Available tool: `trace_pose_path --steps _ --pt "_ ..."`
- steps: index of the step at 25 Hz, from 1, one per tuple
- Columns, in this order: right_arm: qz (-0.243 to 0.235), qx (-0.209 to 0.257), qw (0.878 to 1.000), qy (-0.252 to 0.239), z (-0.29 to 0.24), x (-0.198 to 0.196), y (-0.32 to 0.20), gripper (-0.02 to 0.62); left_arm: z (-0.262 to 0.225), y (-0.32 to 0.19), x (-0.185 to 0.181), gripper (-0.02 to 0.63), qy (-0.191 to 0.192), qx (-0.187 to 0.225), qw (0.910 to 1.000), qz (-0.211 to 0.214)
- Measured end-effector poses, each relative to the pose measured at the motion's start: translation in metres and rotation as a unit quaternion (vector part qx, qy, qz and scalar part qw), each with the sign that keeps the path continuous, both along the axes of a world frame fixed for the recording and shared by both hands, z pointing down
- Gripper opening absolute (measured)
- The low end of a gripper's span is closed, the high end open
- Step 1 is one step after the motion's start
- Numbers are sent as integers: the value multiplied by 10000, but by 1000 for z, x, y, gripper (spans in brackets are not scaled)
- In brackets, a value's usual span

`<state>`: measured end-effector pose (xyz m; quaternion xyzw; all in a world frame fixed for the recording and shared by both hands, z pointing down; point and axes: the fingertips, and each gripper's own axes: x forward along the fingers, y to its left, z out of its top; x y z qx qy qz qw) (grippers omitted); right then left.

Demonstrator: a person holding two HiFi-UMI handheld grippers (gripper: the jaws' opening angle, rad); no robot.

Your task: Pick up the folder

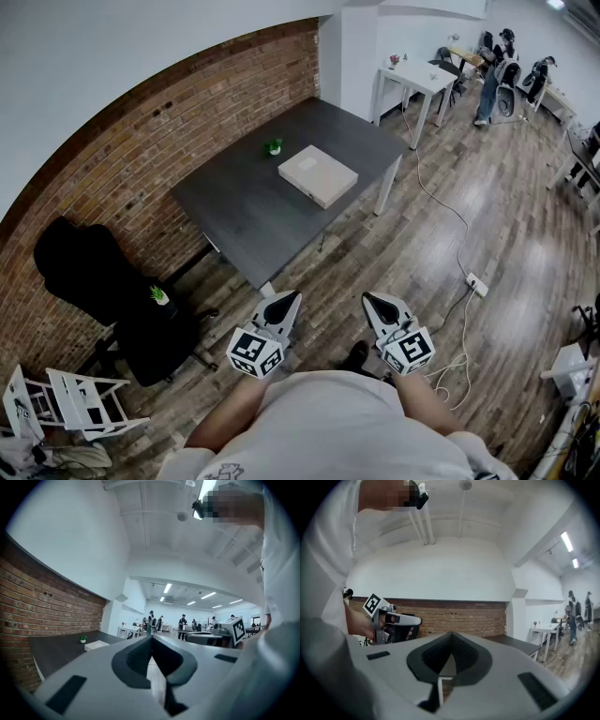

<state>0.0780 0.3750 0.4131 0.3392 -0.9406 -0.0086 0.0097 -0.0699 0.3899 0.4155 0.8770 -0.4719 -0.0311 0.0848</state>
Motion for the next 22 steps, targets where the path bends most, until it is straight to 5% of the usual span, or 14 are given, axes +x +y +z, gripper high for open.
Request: trace_pose_path --steps 16,22 --pt "-159 163 9997 74 7 7 -66 3 7 -61 22 11 -51 67 9999 -94" --pt "-164 243 9994 164 5 25 -108 5 3 -108 38 11 -80 145 9981 -593"
